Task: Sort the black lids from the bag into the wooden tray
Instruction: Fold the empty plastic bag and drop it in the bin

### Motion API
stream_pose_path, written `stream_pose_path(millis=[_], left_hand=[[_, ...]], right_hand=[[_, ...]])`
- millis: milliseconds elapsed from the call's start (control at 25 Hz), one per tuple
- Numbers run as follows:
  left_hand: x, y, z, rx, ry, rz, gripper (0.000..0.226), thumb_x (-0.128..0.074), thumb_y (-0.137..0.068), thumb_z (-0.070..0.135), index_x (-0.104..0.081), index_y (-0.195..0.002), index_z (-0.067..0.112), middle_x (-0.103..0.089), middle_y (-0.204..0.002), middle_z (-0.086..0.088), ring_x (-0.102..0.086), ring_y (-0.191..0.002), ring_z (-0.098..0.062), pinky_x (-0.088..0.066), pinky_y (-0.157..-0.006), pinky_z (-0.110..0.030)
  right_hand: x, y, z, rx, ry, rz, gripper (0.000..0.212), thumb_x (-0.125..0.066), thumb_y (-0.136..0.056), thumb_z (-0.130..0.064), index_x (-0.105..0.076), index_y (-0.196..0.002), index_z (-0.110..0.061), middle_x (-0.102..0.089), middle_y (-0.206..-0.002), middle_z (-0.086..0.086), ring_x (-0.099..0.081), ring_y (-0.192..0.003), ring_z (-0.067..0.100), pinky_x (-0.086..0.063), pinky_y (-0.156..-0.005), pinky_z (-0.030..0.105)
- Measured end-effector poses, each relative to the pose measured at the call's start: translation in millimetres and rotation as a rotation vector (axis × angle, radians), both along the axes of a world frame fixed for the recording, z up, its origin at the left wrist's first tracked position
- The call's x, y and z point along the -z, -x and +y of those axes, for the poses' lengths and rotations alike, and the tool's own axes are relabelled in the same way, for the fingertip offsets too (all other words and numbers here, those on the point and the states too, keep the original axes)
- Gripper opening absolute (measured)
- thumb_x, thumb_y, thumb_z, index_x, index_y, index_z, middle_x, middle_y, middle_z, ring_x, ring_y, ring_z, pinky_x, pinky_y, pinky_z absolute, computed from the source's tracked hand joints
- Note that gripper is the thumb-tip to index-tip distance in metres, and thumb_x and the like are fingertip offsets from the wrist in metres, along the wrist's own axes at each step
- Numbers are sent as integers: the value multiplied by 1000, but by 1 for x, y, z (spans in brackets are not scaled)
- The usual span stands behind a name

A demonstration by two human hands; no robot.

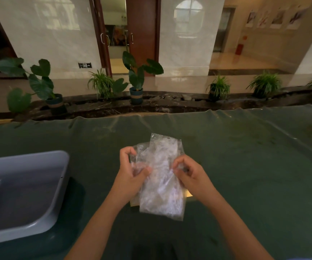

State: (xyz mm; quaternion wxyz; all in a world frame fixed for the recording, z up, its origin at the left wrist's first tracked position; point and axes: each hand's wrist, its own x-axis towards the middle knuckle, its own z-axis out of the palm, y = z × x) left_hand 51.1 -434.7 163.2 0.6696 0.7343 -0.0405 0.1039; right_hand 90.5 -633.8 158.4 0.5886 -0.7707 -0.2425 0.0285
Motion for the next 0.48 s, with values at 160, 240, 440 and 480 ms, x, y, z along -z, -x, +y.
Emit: stream_pose_path(millis=[160,240,440,480], left_hand=[[-11,11,9,331,-415,52,101,-67,-70,60,16,-128,66,-53,-116,39,-60,-104,6,-50,-77,-10],[-13,12,10,385,-699,15,87,-54,-73,70,9,-132,63,-42,-130,33,-53,-112,6,-46,-89,-17],[-23,11,9,342,-389,-4,34,-44,-86,54,-53,-118,53,-58,-121,30,-48,-114,11,-39,-94,-8],[-23,10,10,255,-326,-10,29,-50,-85,48,-59,-112,52,-57,-119,36,-48,-116,12,-39,-94,-7]], right_hand=[[1,-3,-6,96,79,-22,48,-47,-90,-2,-62,-94,-47,-62,-102,-24,-51,-49,3,-45,-50,21],[-1,-1,-7,74,104,-88,55,-44,-89,3,-61,-108,-45,-59,-108,-8,-56,-46,7,-49,-51,19],[-17,5,-6,-16,-32,68,52,-51,-88,0,-61,-110,-46,-60,-115,-8,-65,-78,-4,-51,-63,14],[-20,6,-10,-77,-91,175,52,-58,-85,-3,-59,-114,-46,-63,-117,-9,-65,-91,-2,-54,-68,17]])
